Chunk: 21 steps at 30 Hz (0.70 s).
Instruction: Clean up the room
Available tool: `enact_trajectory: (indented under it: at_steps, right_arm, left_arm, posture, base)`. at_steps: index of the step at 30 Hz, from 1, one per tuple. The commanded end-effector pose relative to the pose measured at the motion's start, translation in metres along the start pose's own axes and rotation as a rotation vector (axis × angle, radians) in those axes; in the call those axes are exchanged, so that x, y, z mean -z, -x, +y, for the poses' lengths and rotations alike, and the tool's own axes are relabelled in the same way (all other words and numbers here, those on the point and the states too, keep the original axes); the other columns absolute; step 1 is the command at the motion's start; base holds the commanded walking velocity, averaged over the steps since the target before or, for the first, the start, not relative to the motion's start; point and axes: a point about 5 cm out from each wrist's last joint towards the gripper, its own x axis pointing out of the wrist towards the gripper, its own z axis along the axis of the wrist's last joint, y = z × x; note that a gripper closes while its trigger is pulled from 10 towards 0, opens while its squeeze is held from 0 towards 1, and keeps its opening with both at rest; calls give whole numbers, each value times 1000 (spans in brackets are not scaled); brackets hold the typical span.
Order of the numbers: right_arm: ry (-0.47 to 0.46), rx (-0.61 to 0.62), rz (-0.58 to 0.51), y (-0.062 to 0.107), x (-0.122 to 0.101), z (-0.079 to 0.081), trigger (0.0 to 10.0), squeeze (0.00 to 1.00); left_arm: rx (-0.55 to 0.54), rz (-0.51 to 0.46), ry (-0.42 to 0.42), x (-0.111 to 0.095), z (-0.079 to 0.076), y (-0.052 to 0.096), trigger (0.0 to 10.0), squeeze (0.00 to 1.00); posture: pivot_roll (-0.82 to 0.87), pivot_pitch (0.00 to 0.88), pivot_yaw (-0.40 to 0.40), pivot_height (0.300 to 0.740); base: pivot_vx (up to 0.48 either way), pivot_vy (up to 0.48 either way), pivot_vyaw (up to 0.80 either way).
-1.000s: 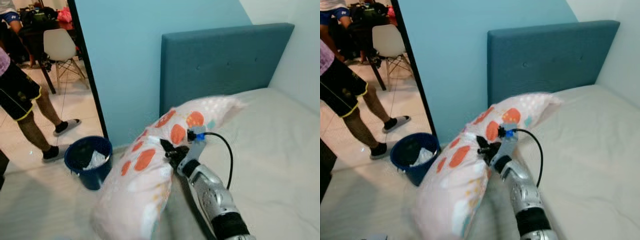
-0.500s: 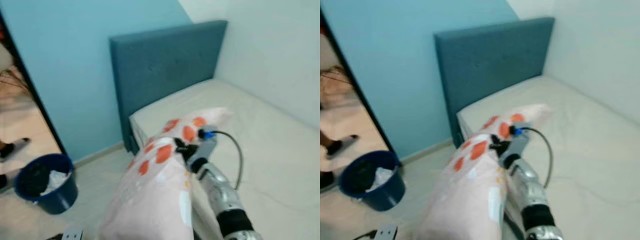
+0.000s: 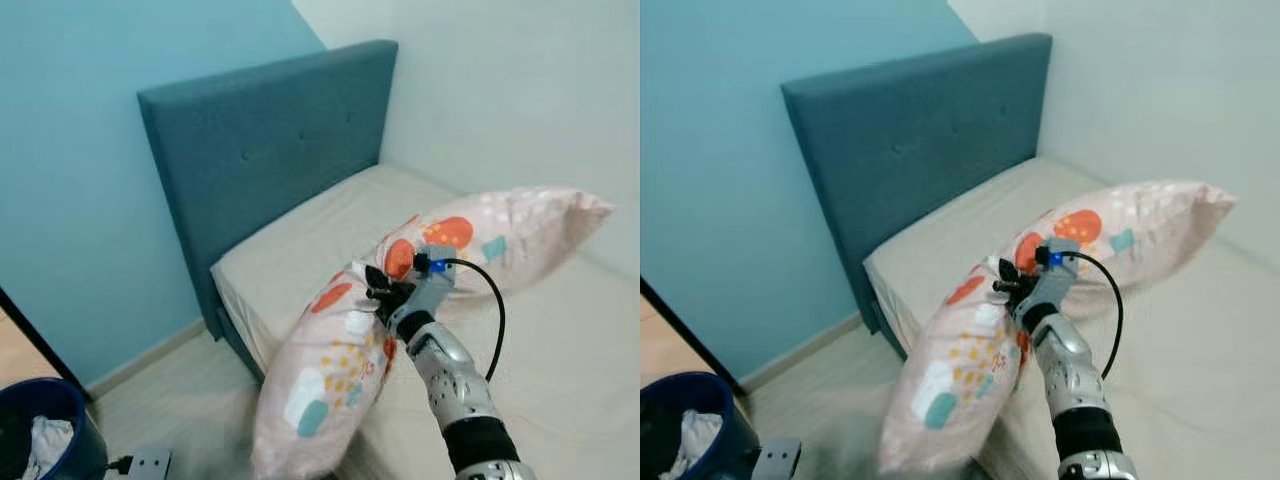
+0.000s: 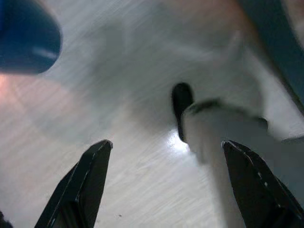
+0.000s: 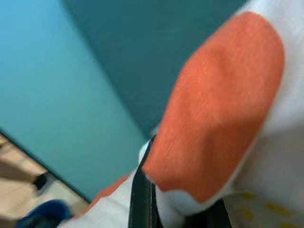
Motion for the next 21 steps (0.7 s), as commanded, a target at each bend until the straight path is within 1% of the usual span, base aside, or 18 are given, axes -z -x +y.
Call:
enact_trajectory:
  at_steps: [1,5,9,13,21]
  right_arm:
    - [41,-101,-74,-8,-18,17,10000,0]
    - [42,-111,-78,-8,-19,19,10000,0]
    - [29,-90,-100,-9,-22,16,10000,0]
    - [12,-61,-120,-9,-25,13,10000,0]
    - [9,-62,-134,-8,-27,11,10000,0]
  left_arm:
    - [3,-5,-12,-4,-1,-1,10000,0]
    - [7,-3,-18,-4,-2,-1,10000,0]
    - [9,-3,-25,-4,-2,-1,10000,0]
    - [10,-4,-29,-4,-2,-1,10000,0]
    - [14,-5,-42,-4,-3,-1,10000,0]
  posture:
    - [-61,32,-43,740]
    - [-64,30,-44,740]
    - [-64,29,-44,740]
    - [-66,26,-44,740]
    - [-69,27,-41,740]
  base:
    - [480,0,794]
    - [480,0,800]
    - [480,0,800]
    - [480,0,0]
    - [480,0,0]
